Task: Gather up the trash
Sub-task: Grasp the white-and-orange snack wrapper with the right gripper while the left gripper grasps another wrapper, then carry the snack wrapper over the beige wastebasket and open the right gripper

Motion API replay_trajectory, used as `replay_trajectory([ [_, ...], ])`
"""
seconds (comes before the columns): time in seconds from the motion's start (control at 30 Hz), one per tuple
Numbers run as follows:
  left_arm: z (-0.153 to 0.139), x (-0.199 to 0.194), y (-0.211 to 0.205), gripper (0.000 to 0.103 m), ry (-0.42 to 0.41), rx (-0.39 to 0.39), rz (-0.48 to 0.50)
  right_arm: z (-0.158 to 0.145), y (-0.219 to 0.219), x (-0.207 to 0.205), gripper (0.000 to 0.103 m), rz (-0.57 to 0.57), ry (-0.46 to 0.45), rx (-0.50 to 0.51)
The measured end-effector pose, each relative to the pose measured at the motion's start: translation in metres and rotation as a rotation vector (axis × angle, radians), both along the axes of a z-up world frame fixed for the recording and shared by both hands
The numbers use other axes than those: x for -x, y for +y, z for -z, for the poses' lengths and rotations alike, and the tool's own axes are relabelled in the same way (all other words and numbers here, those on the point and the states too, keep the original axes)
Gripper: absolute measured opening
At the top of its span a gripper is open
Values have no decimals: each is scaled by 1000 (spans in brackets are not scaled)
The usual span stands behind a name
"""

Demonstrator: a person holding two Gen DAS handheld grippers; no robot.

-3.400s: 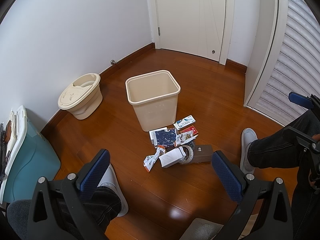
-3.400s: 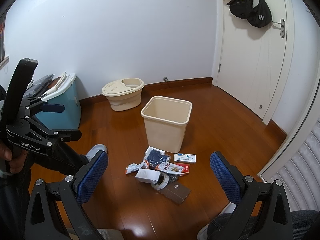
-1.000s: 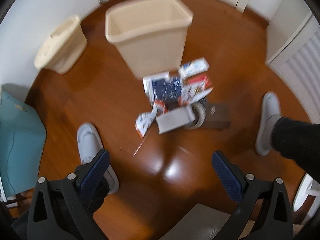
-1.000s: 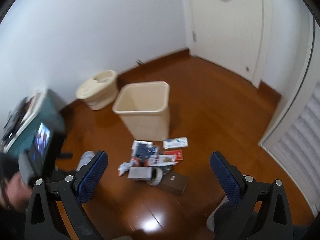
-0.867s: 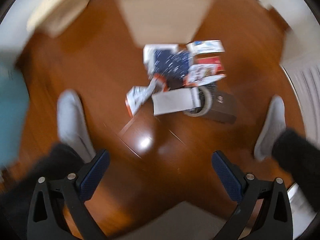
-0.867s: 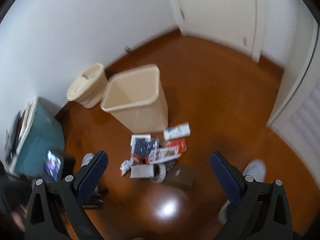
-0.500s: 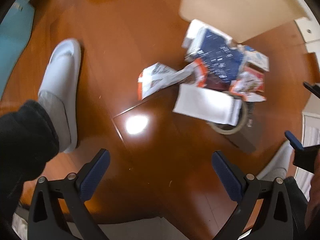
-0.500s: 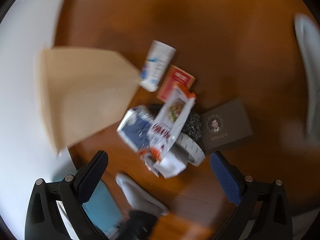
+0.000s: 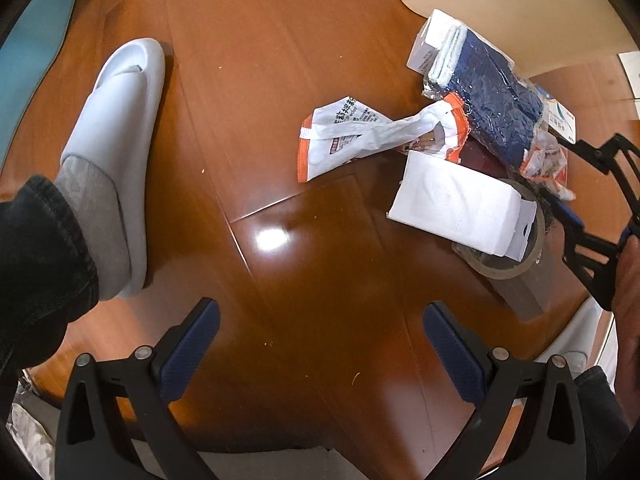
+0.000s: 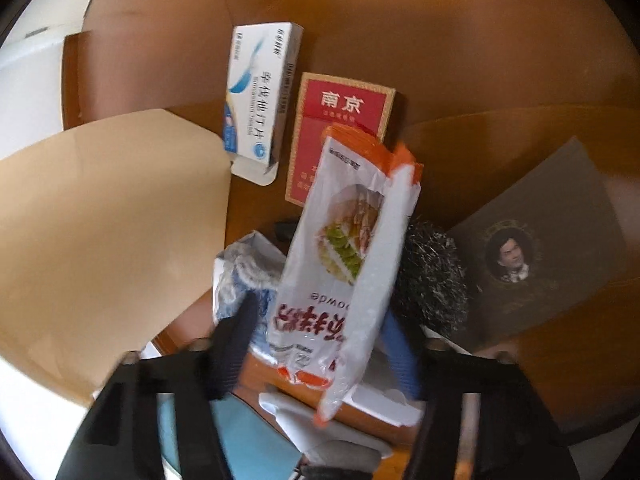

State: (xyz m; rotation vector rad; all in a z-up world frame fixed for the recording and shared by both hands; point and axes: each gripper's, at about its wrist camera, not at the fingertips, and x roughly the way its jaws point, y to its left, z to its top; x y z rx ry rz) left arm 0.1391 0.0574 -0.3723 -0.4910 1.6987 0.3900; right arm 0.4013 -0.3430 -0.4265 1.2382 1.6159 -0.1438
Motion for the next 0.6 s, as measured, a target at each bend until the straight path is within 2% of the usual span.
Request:
replay_trajectory([
  [0.03, 0, -1, 0, 103, 0, -1, 1, 2, -1, -3, 42, 2, -2, -7],
  [0.07, 0, -2, -1, 103, 0, -3, 1, 1, -2, -6, 26, -6, -5, -1],
  [0.13, 0, -2, 2, 103, -3, -9, -4, -4, -9, -8, 7, -8, 5, 16],
  [0.27, 3, -6, 14, 103, -23, -2, -47, -39, -25, -20, 4, -58, -55, 40],
  [0.43, 20, -19, 41, 103, -43, 45, -175, -119, -37, -58, 4, -328, -128, 144],
  [0.53, 42, -24, 60, 103, -42, 178, -356, -172, -43, -69, 4, -423, -186, 163],
  [0.6, 53, -23, 72, 103, -51, 245, -481, -200, -49, -68, 4, -413, -218, 136],
])
